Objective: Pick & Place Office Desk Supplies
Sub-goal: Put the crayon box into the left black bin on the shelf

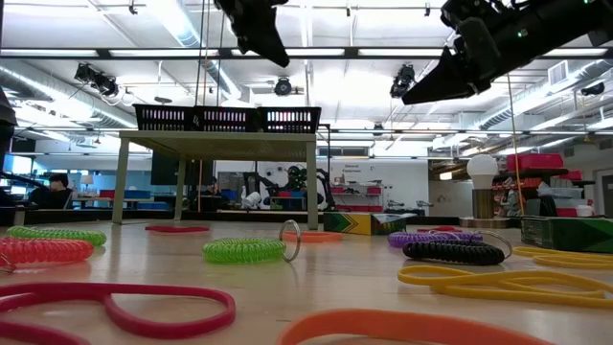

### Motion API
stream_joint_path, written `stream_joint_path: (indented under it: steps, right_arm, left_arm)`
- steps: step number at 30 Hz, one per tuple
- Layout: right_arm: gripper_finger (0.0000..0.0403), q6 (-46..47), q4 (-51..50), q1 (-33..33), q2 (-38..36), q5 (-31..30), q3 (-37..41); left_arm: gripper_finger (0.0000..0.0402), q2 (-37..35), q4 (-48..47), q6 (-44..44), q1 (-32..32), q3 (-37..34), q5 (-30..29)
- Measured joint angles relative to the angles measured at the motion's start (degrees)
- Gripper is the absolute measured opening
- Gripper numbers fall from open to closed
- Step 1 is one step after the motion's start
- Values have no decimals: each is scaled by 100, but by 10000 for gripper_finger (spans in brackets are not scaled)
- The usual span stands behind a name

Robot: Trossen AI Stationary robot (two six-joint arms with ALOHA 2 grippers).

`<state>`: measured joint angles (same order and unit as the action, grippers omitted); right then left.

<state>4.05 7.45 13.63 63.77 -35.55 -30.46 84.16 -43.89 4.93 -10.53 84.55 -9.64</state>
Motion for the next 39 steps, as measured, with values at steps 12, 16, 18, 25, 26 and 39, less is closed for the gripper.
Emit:
stream_joint_path:
  steps: [12,16,18,25,26,39]
  right_arm:
    - [11,15,59,2,-1,-2,0]
    - [11,15,178,0,-2,-3,0]
    - [11,15,228,-14,-2,-23,0]
    - [11,389,280,-89,-2,-33,0]
    - [11,440,307,-104,-2,-31,0]
    - [111,1005,334,77,67,-108,0]
  left_arm:
    - [10,-789,1917,-1062,1230,-2566,-58]
    - [8,-1207,3365,-1533,1673,-3742,-446]
    - [8,-1298,4133,-1689,1908,-4301,-748]
    - [10,-1125,7095,-1891,2399,-5915,-1613]
    - [10,-1075,7460,-1907,2419,-6090,-1754]
    - [11,-861,8933,-1734,2442,-6723,-2364]
